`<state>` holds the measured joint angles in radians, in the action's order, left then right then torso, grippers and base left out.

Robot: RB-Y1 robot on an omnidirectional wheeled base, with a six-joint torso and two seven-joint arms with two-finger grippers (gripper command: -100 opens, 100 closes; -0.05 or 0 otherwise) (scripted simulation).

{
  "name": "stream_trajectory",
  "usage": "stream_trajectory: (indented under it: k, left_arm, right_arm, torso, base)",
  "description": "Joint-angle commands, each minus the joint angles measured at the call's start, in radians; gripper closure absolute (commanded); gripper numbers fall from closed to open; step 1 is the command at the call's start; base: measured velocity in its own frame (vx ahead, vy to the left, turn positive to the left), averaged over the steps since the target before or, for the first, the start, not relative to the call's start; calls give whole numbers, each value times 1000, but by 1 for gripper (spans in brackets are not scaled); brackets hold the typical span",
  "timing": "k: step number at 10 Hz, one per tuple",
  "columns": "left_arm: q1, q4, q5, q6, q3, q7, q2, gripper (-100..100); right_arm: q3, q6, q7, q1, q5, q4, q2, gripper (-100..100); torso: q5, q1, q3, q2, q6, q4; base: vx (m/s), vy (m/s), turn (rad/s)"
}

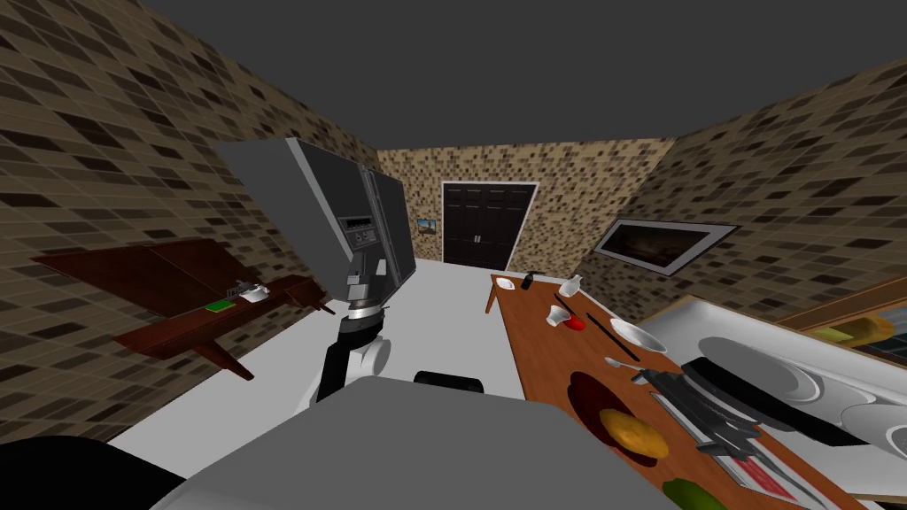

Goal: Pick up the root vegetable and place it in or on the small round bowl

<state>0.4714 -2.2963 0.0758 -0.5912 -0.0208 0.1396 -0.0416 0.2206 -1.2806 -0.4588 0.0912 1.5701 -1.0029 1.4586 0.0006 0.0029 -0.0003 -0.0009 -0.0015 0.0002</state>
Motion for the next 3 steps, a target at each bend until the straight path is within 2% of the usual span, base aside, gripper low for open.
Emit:
stream_trajectory:
  k: [1, 3]
  left_arm:
    - [0, 0, 0, 0, 0, 0, 0, 0]
    - [0, 0, 0, 0, 0, 0, 0, 0]
  right_arm:
    - [0, 0, 0, 0, 0, 0, 0, 0]
    - [0, 0, 0, 0, 0, 0, 0, 0]
  torso:
    - [0, 0, 0, 0, 0, 0]
    - [0, 0, 0, 0, 0, 0]
  base:
    - [0, 0, 0]
    - [0, 0, 0]
